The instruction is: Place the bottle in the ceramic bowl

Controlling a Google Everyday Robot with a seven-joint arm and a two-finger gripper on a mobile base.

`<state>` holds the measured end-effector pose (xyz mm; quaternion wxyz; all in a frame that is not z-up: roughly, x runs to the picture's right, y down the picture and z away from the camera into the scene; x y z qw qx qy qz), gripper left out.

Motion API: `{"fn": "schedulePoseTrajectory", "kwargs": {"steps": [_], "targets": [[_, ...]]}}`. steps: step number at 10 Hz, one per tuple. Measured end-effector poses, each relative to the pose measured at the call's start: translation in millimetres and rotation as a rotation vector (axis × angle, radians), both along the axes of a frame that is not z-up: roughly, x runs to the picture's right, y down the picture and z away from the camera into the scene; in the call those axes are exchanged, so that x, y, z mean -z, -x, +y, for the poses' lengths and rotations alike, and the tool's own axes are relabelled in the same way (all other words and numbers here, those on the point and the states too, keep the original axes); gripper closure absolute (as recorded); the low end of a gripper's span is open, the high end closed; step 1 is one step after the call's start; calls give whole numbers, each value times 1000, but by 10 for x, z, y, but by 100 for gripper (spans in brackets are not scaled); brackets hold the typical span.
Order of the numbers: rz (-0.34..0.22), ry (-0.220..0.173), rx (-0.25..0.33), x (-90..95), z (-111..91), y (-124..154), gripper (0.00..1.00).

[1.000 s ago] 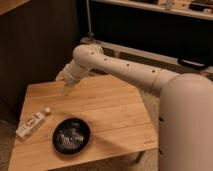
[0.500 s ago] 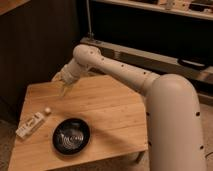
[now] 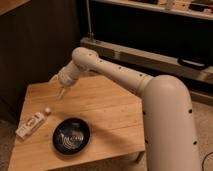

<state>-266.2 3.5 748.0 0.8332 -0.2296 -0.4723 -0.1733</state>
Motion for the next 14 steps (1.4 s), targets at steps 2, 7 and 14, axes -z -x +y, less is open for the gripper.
{"fn": "schedulePoseTrajectory", "kwargs": {"steps": [2, 7, 14], "targets": [[-19, 13, 9, -56, 80, 92, 35], [-86, 48, 56, -221, 213, 511, 35], [-187, 129, 85, -551, 404, 804, 35]]}}
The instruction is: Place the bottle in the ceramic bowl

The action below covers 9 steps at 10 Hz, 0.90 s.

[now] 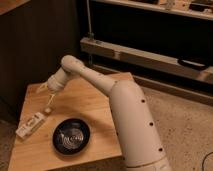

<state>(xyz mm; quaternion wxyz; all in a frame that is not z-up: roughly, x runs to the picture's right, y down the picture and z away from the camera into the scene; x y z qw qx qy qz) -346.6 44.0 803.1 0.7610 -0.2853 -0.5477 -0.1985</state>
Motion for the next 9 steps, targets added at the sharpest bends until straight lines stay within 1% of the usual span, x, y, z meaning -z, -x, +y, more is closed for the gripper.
{"fn": "schedulePoseTrajectory", "kwargs": {"steps": [4, 9], "targets": [[-3, 8, 37, -126, 83, 29, 35], [20, -14, 89, -192, 228, 76, 35]]}}
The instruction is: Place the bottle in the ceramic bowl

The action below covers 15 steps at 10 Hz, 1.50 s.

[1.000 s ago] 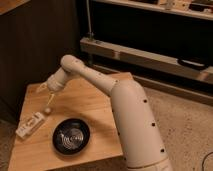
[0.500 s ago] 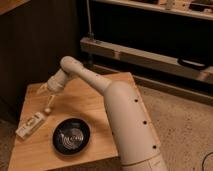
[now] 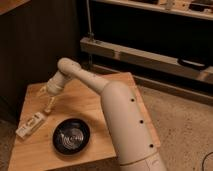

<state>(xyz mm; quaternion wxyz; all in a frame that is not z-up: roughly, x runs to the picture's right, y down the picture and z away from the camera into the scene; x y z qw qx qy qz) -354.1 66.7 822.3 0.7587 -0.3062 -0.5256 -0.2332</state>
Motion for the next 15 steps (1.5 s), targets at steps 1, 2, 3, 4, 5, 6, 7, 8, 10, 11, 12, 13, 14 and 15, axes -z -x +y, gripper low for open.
{"fn": "schedulePoseTrajectory", "kwargs": {"steps": [1, 2, 3, 4, 5, 6, 7, 8, 10, 11, 12, 13, 14, 15], "targets": [[5, -5, 9, -7, 28, 14, 35], [14, -12, 18, -23, 36, 2, 35], [42, -37, 40, -54, 68, 4, 35], [75, -75, 68, -65, 110, 37, 35], [113, -115, 97, -86, 148, 54, 35], [120, -119, 105, -102, 162, 59, 35], [129, -116, 111, -137, 177, 45, 35], [131, -105, 119, -161, 203, 54, 35], [136, -89, 122, -204, 217, 40, 35], [136, -82, 128, -225, 235, 41, 35], [134, -77, 131, -238, 254, 64, 35], [134, -76, 133, -243, 258, 67, 35], [136, -74, 134, -256, 268, 56, 35], [135, -75, 136, -261, 291, 67, 35]]}}
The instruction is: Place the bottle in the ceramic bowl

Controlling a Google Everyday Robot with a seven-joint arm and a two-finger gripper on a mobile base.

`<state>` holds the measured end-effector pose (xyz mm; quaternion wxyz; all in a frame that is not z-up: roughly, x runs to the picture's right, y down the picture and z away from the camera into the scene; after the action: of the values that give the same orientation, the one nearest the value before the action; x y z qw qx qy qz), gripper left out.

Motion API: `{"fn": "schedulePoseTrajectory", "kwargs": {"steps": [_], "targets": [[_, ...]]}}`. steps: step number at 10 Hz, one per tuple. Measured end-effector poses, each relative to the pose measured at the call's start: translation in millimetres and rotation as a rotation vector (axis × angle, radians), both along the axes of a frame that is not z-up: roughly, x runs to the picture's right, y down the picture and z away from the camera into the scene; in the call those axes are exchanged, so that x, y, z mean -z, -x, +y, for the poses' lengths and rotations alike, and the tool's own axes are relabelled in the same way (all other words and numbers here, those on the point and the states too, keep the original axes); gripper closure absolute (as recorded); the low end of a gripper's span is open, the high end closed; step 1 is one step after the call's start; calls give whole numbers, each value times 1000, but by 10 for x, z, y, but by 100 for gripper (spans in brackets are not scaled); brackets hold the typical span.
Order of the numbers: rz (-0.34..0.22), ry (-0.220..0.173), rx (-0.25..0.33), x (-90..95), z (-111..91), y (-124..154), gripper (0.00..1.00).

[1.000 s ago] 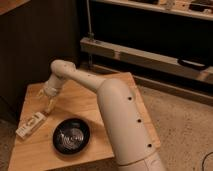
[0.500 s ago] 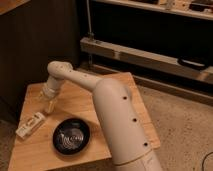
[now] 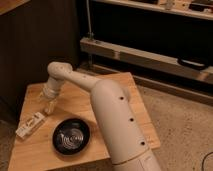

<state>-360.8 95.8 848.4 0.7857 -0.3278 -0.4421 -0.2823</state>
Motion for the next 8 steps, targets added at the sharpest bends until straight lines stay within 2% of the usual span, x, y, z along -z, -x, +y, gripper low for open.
{"fn": "schedulePoseTrajectory", "kwargs": {"steps": [8], "targets": [[27, 8, 27, -109, 180, 41, 35]]}}
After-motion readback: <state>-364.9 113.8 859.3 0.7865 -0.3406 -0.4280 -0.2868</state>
